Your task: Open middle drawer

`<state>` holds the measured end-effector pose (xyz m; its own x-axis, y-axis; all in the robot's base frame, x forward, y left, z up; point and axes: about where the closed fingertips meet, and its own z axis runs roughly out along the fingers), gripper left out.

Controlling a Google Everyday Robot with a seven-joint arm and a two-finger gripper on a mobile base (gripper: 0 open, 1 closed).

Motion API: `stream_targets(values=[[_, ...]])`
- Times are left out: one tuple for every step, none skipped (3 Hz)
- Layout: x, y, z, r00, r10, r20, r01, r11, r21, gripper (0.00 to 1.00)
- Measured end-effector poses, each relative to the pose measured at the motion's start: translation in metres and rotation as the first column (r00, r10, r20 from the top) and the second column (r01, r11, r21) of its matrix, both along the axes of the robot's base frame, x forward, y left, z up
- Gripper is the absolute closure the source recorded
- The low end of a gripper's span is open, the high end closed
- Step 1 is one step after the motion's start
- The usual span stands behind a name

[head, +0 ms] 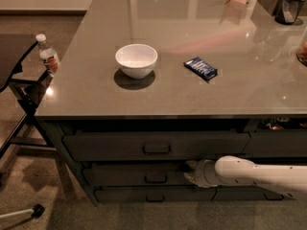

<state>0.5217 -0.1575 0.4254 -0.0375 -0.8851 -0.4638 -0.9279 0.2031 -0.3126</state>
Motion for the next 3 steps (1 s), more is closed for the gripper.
stream_targets(values=[[0.000, 0.000, 0.000, 1.0000, 0.000, 0.000, 0.000, 1.000, 0.000, 0.14], [0.000, 0.000, 0.000, 1.0000, 0.000, 0.000, 0.000, 1.000, 0.000, 0.00], [-0.010, -0.001, -0.025, 0.9993, -0.013, -0.036, 0.012, 0.999, -0.030, 0.00]])
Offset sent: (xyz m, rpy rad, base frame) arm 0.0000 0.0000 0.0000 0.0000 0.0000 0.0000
